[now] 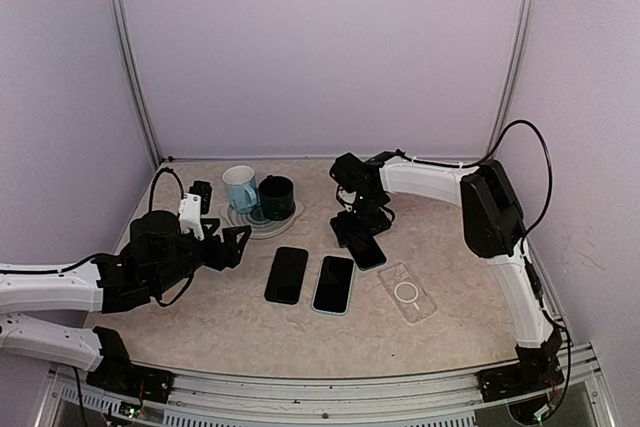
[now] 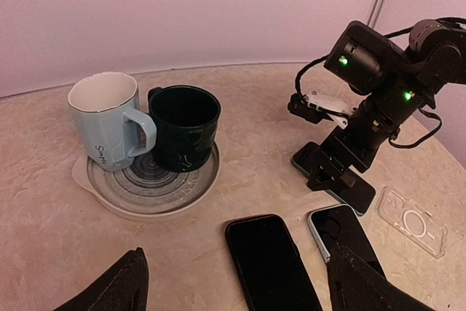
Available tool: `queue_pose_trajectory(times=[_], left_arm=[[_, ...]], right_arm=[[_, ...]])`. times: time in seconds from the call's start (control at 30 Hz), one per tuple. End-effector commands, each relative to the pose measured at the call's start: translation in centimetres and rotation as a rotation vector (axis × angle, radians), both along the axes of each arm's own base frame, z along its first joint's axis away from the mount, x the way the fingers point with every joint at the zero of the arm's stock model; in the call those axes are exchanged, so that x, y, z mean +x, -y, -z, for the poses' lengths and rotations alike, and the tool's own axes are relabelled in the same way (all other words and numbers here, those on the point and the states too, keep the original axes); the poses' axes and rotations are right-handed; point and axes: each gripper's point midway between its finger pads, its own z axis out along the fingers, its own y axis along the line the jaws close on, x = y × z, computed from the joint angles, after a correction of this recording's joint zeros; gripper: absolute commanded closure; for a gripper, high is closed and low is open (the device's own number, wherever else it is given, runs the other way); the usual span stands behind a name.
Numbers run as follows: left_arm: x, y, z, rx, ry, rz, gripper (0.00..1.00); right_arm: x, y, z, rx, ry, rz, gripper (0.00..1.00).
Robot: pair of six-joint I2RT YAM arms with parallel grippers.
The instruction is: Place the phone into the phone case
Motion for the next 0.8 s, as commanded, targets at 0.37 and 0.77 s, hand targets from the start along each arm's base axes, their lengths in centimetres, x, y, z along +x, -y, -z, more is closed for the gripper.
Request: queue_pose_trajectory(times=[0.37,0.77], left_arm=[[0.2,0.2,-0.2,-0.005,-0.009,0.005,0.16],[0.1,0.2,-0.3,-0.019,-0.014,0.006,0.16]], right_arm=[[0.0,-1.1,-2.2,-0.056,0.081,-0.061,0.45],[0.9,0.5,-13.1,0.057,0.455,0.001,0.54]])
